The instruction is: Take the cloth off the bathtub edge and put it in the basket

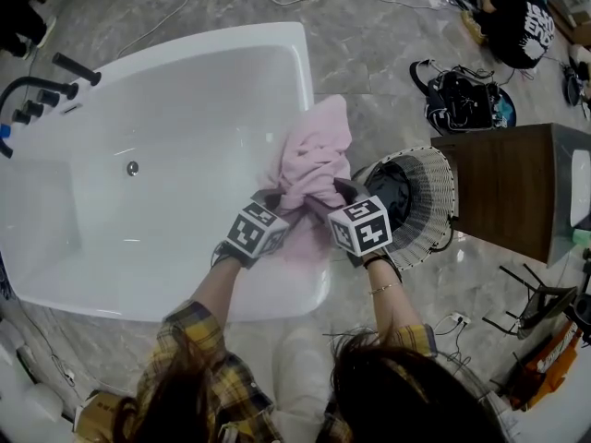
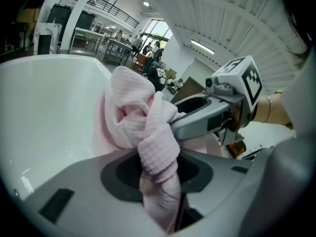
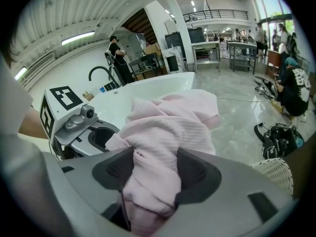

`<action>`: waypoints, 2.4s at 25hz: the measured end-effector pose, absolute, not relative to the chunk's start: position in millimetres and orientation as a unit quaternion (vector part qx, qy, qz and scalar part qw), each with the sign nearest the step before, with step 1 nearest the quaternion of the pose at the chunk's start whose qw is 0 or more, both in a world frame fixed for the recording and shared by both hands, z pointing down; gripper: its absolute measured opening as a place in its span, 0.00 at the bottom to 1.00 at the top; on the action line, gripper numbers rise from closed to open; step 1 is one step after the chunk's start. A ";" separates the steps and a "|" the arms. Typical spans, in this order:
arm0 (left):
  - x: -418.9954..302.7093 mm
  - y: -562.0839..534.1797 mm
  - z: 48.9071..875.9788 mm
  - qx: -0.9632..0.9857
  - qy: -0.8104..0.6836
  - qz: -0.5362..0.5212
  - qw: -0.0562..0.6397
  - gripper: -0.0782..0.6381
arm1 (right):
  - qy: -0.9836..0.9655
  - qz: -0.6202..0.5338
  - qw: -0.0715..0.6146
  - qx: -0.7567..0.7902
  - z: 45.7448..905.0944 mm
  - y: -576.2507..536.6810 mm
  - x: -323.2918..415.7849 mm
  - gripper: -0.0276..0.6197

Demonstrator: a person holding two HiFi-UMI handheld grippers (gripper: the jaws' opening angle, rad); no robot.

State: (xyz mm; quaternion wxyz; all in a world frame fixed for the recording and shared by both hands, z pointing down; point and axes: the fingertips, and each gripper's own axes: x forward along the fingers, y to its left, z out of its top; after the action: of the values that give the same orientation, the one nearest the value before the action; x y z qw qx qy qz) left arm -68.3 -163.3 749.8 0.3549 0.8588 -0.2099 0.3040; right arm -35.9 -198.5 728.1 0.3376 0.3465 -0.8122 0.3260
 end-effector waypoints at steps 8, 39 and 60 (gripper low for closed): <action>-69.7 -164.2 743.7 0.847 -0.241 0.339 0.332 0.25 | -0.819 0.275 0.371 0.341 709.0 -199.1 -43.9 0.19; -125.7 -168.2 510.0 0.890 -0.308 0.272 0.199 0.23 | -0.850 0.164 0.270 0.423 465.7 -188.8 -99.1 0.17; -104.4 -167.2 443.8 0.899 -0.316 0.264 0.152 0.23 | -0.857 0.136 0.224 0.445 400.6 -185.6 -78.2 0.17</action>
State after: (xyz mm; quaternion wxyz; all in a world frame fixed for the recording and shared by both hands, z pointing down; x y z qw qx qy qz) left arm -104.4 -167.2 443.8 0.1521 0.8987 -0.3155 0.2641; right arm -78.2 -185.6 400.6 0.2235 0.4448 -0.8565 0.1363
